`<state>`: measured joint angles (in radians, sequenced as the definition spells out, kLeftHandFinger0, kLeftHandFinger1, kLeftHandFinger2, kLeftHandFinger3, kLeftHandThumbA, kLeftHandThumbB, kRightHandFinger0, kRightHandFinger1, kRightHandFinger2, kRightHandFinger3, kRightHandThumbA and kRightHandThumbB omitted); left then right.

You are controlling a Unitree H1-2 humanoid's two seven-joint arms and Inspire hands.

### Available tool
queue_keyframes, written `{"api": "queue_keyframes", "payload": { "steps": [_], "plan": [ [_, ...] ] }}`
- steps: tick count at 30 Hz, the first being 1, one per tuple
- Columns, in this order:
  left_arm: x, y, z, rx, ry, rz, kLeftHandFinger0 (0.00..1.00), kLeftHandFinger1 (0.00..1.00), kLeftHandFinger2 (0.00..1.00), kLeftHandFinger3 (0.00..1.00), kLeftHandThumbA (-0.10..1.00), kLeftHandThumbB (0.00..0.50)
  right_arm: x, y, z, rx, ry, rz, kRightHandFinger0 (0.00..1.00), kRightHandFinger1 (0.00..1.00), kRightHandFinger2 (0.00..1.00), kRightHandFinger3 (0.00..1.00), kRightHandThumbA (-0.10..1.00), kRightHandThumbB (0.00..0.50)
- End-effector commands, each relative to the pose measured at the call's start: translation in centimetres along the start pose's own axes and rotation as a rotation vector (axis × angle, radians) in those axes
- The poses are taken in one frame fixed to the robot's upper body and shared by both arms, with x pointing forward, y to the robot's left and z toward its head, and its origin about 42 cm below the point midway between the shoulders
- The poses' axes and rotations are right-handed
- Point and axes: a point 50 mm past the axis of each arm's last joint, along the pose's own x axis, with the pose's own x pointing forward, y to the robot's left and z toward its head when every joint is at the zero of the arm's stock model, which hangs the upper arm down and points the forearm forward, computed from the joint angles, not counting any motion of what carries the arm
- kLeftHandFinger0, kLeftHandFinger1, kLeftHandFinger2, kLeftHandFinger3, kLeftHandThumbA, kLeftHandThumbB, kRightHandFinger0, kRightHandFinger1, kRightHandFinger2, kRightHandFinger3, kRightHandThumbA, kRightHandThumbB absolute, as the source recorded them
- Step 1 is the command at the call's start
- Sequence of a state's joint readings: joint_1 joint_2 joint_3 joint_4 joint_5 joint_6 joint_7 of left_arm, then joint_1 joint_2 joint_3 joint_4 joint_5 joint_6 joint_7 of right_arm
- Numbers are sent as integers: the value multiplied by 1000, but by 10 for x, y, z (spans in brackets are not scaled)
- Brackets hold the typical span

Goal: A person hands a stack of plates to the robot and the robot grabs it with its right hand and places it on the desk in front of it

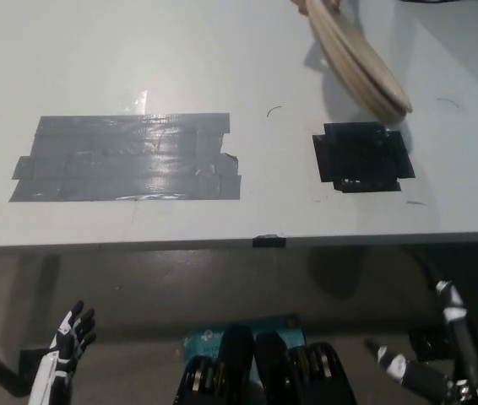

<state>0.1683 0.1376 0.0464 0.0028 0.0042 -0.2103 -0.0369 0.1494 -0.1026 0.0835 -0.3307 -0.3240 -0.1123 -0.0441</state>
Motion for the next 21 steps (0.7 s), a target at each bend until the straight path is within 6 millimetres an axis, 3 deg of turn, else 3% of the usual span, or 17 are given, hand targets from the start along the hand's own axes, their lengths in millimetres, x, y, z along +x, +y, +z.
{"api": "queue_keyframes", "payload": {
  "steps": [1, 5, 9, 15, 18, 21],
  "plan": [
    [4, 5, 8, 3, -44, -35, 1000, 1000, 1000, 1000, 1000, 324, 45, -27, 57, -247, -326, -192, 1000, 1000, 1000, 1000, 844, 271],
    [2, 4, 6, 0, -45, -37, 1000, 1000, 1000, 1000, 1000, 321, 78, -33, 78, -335, -388, -248, 1000, 1000, 1000, 1000, 886, 294],
    [0, 3, 5, -1, -44, -31, 1000, 1000, 1000, 1000, 1000, 317, 113, -33, 92, -382, -393, -265, 1000, 1000, 1000, 1000, 847, 313],
    [-2, 2, 4, -10, -44, -38, 1000, 1000, 1000, 1000, 1000, 314, 162, -33, 91, -456, -369, -293, 1000, 1000, 1000, 1000, 843, 333],
    [2, 2, 5, -5, -52, -37, 1000, 1000, 1000, 1000, 1000, 323, 197, -30, 88, -479, -349, -297, 1000, 1000, 1000, 1000, 857, 384],
    [4, 0, 6, -6, -54, -35, 1000, 1000, 1000, 1000, 1000, 315, 222, -27, 88, -537, -327, -285, 1000, 1000, 1000, 1000, 909, 399]
  ]
}}
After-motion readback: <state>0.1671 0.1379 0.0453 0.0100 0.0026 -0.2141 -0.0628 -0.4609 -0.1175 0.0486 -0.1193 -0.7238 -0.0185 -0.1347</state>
